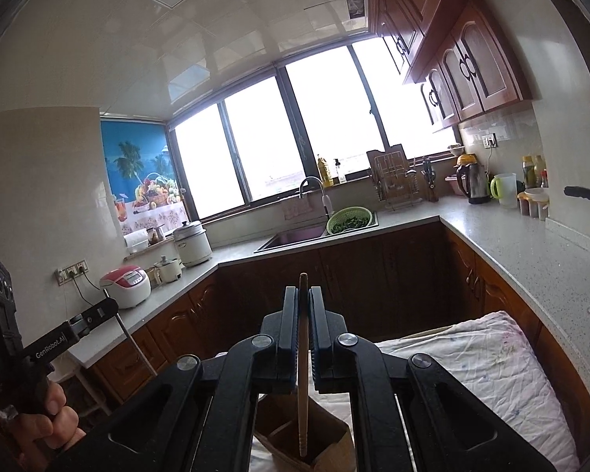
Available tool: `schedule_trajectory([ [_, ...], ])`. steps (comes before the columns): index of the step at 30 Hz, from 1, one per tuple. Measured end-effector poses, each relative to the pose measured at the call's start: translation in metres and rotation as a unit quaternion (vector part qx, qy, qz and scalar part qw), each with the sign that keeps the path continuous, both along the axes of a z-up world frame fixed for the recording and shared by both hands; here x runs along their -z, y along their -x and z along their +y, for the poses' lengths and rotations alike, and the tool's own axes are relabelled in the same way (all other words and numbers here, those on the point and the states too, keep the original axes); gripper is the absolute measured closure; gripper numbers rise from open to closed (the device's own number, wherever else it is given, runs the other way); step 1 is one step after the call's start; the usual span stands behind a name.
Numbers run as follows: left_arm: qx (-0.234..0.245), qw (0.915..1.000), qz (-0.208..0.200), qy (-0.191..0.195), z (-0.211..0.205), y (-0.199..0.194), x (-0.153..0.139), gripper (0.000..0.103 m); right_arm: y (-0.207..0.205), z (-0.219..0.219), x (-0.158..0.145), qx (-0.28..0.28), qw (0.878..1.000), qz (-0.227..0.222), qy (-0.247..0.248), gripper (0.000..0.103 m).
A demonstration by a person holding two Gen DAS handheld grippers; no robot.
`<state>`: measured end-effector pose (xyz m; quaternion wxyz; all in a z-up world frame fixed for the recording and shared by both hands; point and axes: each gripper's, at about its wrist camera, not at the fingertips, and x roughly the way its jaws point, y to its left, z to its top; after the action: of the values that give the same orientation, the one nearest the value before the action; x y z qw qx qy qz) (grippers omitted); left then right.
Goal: Organize utensils
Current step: 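Lift both held chopsticks and lower them into the wooden utensil holder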
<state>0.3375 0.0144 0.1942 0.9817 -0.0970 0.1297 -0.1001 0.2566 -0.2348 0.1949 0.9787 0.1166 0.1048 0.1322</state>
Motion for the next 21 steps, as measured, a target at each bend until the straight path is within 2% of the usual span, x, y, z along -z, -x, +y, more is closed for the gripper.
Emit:
schedule_trajectory([
  [4,-0.008,0.9994,0.022,0.025,-0.006,-0.040,0.025,0.099,-0.022,0.002,0.021,0.006,1.000,0.009,0.005,0.098],
  [8,-0.019,0.9979,0.040,0.047,-0.012,-0.062,0.058,0.099,-0.037,-0.001,0.050,0.009,1.000,0.028,-0.003,0.098],
  [14,-0.030,0.9968,0.062,0.041,-0.019,-0.078,0.099,0.099,-0.047,-0.005,0.082,0.007,0.999,0.043,-0.022,0.098],
  [21,-0.021,0.9955,0.090,0.020,-0.026,-0.087,0.123,0.099,-0.051,-0.003,0.102,0.006,0.998,0.060,-0.022,0.098],
])
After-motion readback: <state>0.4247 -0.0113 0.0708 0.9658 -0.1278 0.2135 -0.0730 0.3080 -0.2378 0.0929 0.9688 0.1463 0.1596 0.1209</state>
